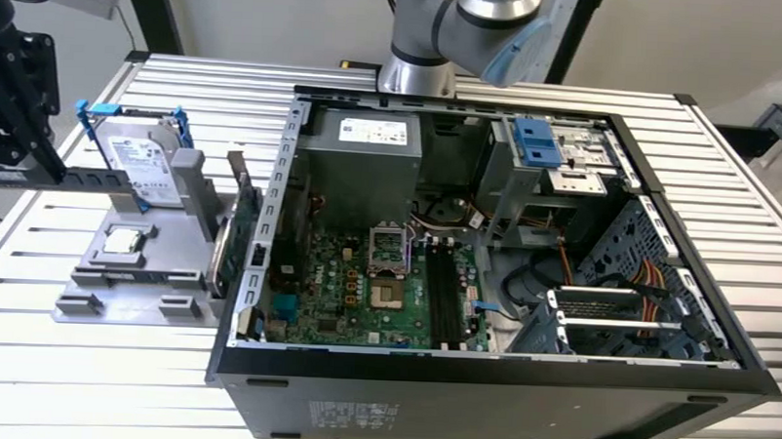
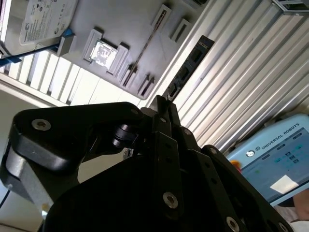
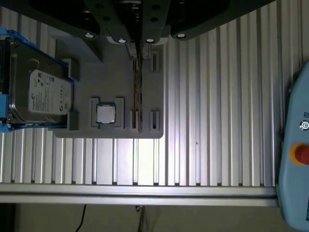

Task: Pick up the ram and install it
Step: 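Pick up the ram and move it above insertion slot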

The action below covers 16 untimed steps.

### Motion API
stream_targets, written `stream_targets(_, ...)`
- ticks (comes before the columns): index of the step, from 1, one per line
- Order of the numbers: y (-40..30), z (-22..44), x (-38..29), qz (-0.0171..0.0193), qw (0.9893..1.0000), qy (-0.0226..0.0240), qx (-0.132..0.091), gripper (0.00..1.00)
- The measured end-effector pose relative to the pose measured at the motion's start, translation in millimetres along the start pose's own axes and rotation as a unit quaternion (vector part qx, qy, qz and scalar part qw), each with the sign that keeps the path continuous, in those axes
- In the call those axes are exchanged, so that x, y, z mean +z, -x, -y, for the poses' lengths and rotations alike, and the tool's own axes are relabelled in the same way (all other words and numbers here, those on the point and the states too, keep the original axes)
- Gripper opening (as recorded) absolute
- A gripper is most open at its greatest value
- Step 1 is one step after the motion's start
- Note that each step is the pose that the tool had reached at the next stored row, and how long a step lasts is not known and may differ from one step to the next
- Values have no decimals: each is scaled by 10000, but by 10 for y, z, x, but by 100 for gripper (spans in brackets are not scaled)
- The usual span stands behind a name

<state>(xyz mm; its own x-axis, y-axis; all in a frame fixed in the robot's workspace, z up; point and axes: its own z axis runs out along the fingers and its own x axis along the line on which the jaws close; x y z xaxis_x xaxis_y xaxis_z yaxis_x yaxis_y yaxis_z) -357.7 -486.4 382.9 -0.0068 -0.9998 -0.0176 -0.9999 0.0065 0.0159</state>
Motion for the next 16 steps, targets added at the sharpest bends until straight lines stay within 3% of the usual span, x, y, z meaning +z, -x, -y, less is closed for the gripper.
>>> stream_targets(5, 1, 0, -33, 0, 10000, 0, 0, 0)
stream_targets(16, 1, 4, -40, -1, 10000, 1, -1, 0)
